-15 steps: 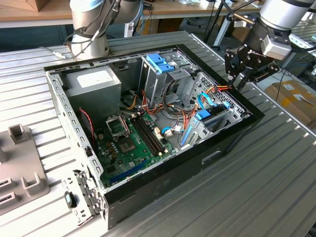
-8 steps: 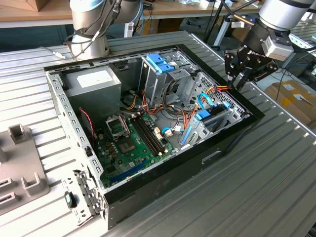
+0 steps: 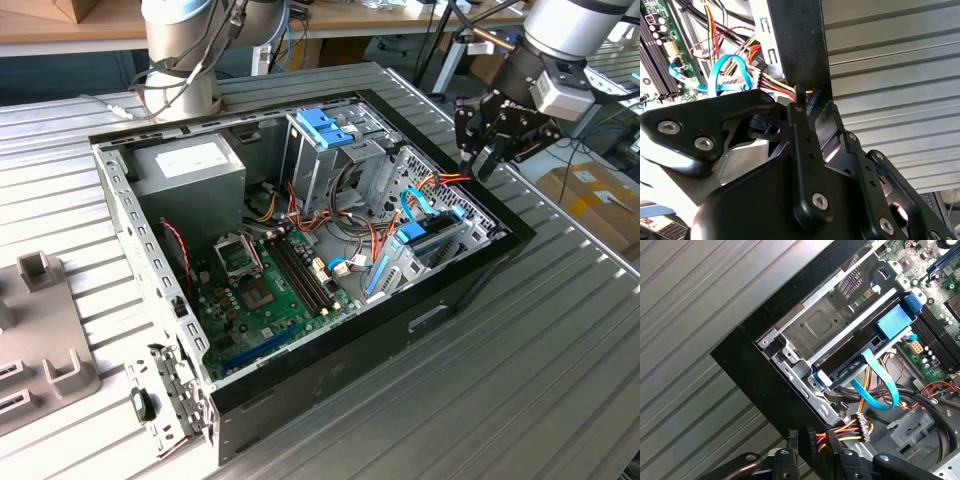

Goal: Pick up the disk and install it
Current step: 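Insert the second disk wire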

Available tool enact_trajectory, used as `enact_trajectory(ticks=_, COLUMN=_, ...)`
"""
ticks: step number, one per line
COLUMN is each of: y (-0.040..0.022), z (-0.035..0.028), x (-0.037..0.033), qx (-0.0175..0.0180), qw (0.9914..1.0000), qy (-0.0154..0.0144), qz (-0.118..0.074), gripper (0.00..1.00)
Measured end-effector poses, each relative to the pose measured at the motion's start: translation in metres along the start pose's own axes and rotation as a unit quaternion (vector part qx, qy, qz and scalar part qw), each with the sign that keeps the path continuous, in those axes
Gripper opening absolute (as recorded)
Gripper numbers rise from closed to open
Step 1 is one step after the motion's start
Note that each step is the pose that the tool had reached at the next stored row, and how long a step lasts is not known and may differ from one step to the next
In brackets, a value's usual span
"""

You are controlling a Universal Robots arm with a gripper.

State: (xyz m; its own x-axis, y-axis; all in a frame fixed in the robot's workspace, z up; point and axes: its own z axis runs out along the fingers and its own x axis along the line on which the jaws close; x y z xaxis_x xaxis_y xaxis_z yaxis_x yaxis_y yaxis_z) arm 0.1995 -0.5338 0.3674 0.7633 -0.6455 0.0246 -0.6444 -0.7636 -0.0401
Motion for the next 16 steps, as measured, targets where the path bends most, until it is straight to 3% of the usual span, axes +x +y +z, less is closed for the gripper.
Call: enact_trajectory(ticks=16, y=-0.0008, z=0.0001, x=0.0008, qx=0.0000, qw=1.00000, qy=-0.0001, qz=-0.001, gripper=0.36)
